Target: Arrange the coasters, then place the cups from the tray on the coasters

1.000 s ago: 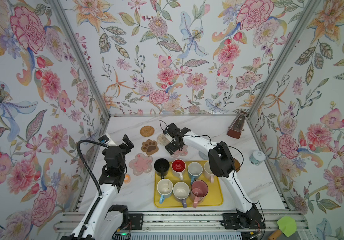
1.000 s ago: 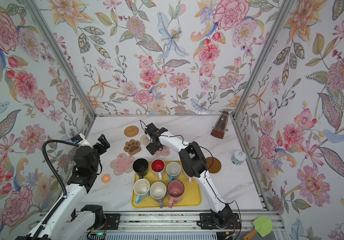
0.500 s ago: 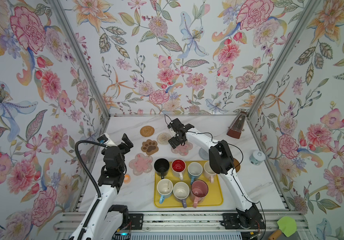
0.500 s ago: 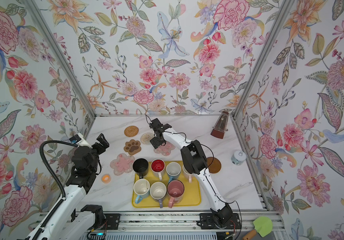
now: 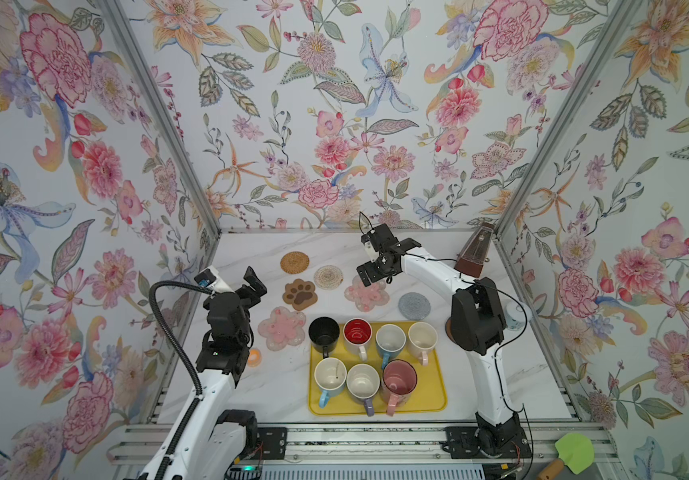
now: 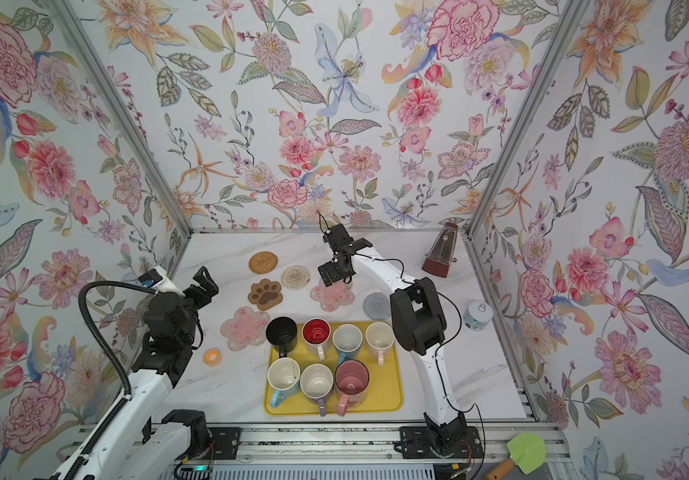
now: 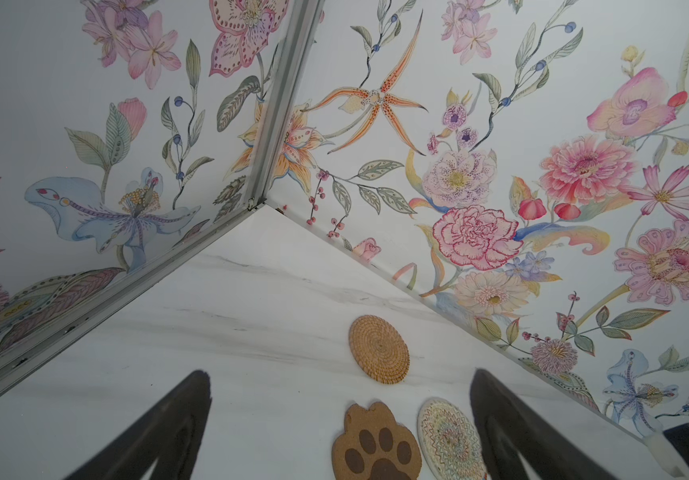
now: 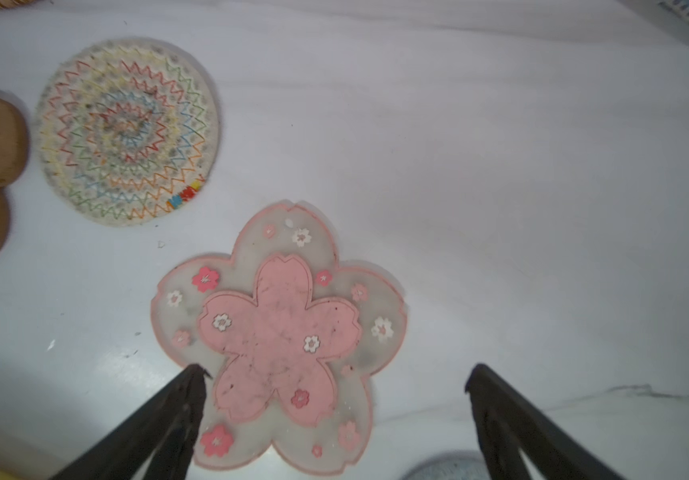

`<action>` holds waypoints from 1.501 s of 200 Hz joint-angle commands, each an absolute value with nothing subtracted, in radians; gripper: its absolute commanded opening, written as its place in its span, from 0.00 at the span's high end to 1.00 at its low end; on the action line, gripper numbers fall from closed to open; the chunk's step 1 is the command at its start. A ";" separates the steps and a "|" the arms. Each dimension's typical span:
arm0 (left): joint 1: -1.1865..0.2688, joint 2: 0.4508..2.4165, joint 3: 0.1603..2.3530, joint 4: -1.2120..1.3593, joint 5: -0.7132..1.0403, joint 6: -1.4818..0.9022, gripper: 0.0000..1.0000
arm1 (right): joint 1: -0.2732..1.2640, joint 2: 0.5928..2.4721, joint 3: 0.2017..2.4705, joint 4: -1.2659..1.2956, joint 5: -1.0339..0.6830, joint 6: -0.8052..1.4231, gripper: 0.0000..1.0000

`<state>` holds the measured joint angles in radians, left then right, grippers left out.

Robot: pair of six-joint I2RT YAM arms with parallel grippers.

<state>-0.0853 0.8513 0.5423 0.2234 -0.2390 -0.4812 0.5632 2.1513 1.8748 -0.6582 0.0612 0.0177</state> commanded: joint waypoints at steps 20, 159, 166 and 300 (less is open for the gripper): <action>-0.080 0.892 0.582 0.231 -0.218 -0.495 0.01 | 0.555 2.034 1.660 -0.574 0.019 0.082 0.01; -0.081 0.960 0.620 0.232 -0.181 -0.502 0.01 | 0.384 1.796 1.295 -0.537 0.021 0.259 0.06; -0.080 0.968 0.622 0.238 -0.177 -0.499 0.01 | 0.374 1.777 1.265 -0.537 0.024 0.264 0.07; -0.080 1.122 0.703 0.235 -0.046 -0.499 0.01 | 0.287 1.796 1.131 -0.486 0.026 0.269 0.22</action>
<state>-0.0853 1.1278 0.6704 0.2279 -0.0616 -0.4961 0.2859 1.7508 1.1431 -0.5144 0.0181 0.2596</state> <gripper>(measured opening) 0.989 0.795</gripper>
